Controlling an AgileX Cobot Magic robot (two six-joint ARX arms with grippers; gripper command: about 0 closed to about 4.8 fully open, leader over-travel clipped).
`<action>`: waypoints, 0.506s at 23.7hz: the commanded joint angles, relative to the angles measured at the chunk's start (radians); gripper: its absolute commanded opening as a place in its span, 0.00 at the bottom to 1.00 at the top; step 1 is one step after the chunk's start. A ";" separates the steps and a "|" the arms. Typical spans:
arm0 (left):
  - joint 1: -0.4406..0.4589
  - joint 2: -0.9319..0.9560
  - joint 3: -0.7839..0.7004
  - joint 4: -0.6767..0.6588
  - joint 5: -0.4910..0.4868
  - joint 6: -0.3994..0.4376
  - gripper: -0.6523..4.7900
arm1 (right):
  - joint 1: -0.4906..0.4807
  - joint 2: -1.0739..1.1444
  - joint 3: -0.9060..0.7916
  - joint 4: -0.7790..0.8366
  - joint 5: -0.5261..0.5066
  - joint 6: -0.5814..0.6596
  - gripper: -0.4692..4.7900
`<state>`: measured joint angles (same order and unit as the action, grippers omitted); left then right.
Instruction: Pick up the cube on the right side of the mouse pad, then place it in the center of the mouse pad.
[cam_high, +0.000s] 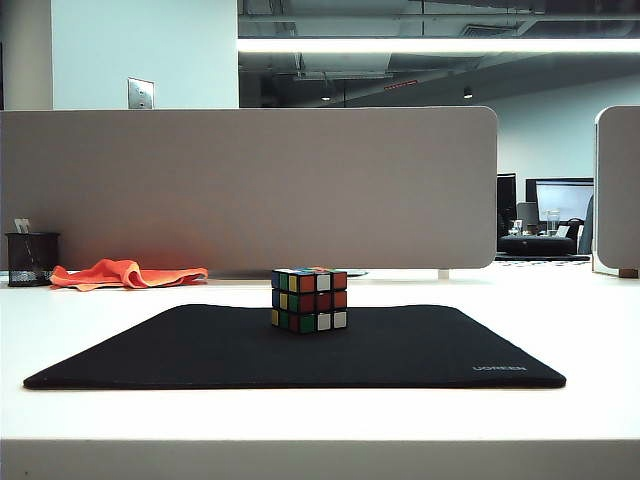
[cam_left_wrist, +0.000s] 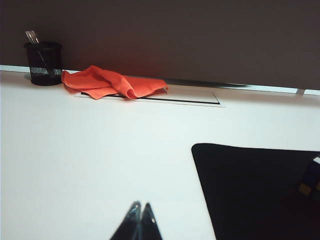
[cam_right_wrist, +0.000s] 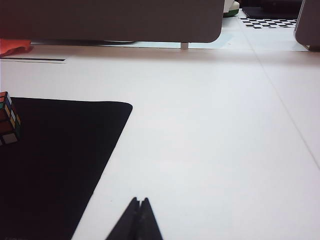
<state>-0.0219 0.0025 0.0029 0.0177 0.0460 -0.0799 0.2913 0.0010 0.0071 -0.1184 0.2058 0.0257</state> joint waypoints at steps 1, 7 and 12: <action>0.002 0.000 0.004 0.058 -0.002 0.006 0.11 | 0.001 -0.002 -0.006 0.017 0.001 -0.003 0.09; 0.002 0.000 0.004 0.056 -0.016 0.065 0.11 | 0.001 -0.002 -0.006 0.018 0.001 -0.003 0.09; 0.002 0.000 0.004 0.055 -0.016 0.065 0.11 | 0.000 -0.002 -0.006 0.017 0.001 -0.003 0.09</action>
<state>-0.0219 0.0025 0.0029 0.0639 0.0338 -0.0189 0.2913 0.0010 0.0071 -0.1184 0.2058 0.0257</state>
